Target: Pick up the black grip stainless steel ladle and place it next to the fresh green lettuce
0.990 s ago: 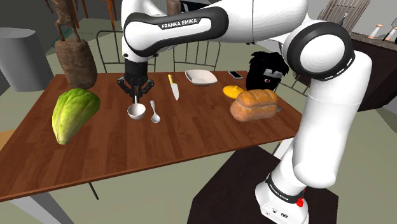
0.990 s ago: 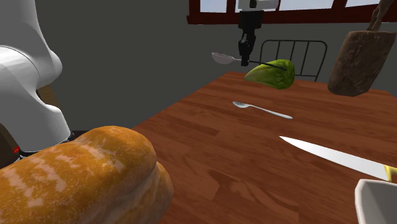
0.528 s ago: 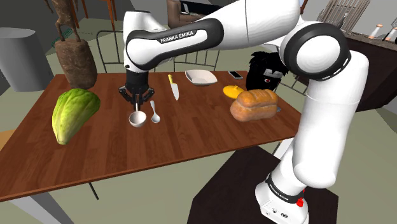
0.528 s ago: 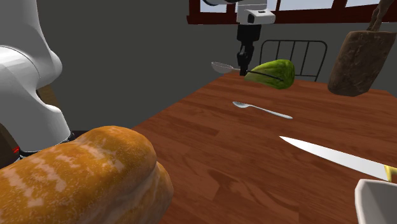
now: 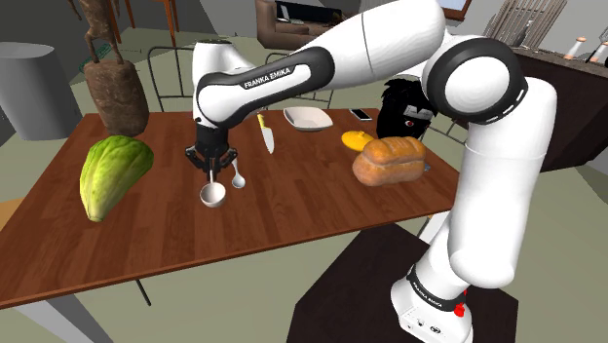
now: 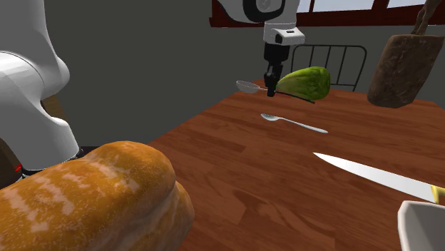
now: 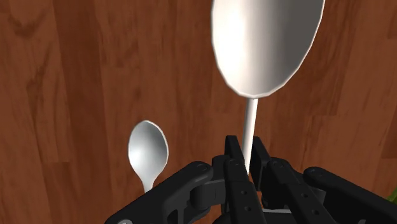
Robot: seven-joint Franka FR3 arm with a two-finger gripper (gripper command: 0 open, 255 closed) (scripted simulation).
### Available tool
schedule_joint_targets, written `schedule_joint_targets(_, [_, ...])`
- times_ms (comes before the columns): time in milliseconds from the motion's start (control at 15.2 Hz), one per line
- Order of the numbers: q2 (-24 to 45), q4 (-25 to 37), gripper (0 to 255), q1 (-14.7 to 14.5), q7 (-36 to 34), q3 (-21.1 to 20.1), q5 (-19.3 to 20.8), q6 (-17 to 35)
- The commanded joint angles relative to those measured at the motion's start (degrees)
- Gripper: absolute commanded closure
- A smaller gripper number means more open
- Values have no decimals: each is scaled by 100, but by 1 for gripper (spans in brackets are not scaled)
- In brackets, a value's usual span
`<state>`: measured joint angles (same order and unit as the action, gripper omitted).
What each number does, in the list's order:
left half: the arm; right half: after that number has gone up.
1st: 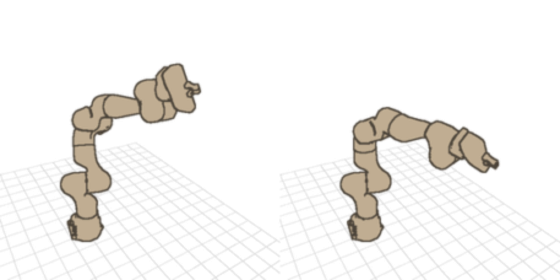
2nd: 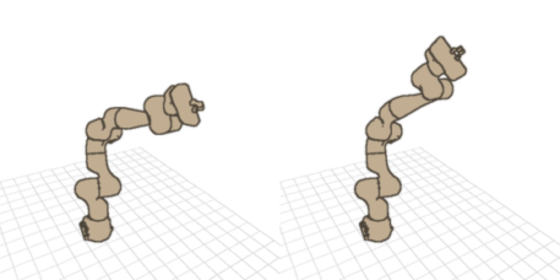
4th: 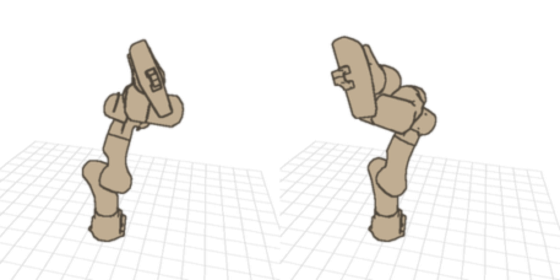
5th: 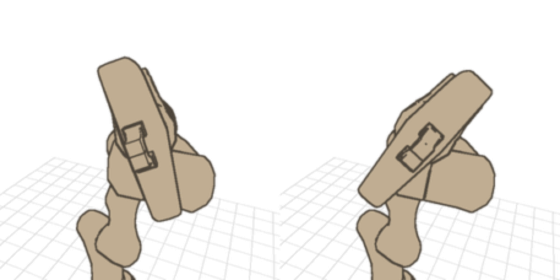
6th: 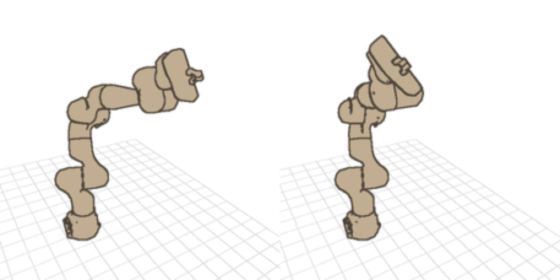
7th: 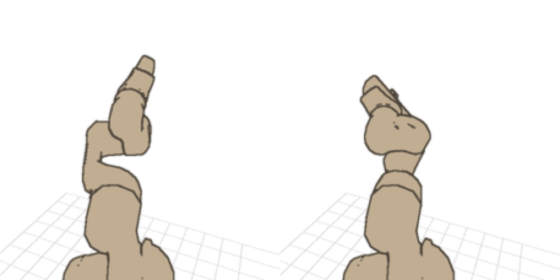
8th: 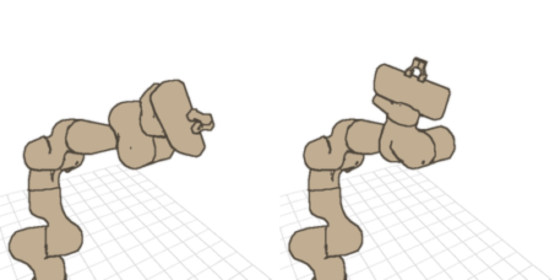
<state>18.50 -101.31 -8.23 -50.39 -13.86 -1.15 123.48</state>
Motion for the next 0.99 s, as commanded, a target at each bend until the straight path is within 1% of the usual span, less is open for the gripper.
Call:
schedule_joint_targets(0, [80,-46,255,-9,-3,6,18,128])
schedule_joint_targets(396, [284,-240,255,-27,-3,27,60,522])
schedule_joint_targets(924, [284,-240,255,-27,-3,27,60,522])
